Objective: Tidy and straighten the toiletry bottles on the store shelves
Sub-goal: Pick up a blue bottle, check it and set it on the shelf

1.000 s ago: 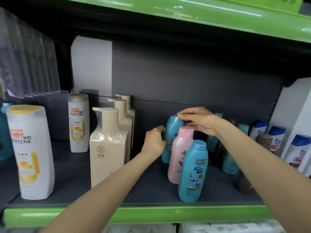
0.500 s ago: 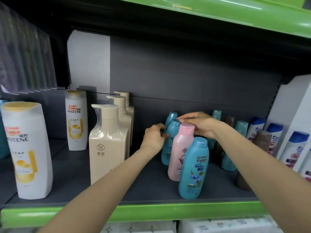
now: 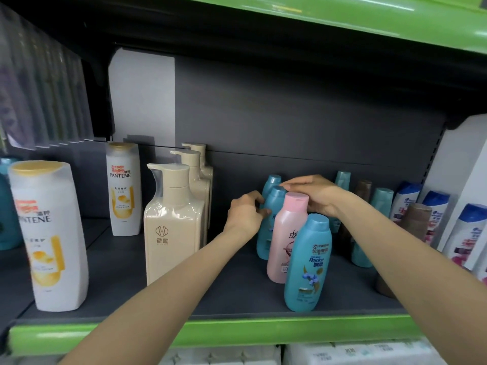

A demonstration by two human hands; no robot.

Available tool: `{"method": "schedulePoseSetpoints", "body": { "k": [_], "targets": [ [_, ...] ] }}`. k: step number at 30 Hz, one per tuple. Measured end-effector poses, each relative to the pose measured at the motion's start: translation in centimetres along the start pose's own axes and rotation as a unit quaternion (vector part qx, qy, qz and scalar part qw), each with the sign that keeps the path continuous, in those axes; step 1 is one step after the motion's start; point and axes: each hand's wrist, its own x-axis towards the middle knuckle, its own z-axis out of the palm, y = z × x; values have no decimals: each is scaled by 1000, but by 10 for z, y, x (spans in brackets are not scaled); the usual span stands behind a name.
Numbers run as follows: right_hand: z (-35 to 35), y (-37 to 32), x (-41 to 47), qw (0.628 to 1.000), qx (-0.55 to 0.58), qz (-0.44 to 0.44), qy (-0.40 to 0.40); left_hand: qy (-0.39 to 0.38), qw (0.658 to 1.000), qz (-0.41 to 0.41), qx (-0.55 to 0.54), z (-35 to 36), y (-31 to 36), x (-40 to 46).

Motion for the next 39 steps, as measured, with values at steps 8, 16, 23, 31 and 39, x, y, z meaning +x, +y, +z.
{"method": "schedulePoseSetpoints", "body": {
  "k": [8, 16, 23, 31, 39],
  "targets": [
    [-1, -4, 2, 996, -69, -45, 17, 10, 998, -8, -61, -8, 15, 6],
    [-9, -6, 28, 976, -185, -103, 40, -16, 995, -82, -62, -12, 45, 36],
    [-4, 10, 69, 979, -178, -101, -2, -66, 984, -140, -89, -14, 46, 41],
    [-2, 18, 88, 978, -174, -114, 8, -87, 974, -173, -116, -16, 44, 38],
    [-2, 25, 74, 975, -157, -148, 46, -56, 976, -168, -123, -11, 40, 34]
  ]
}}
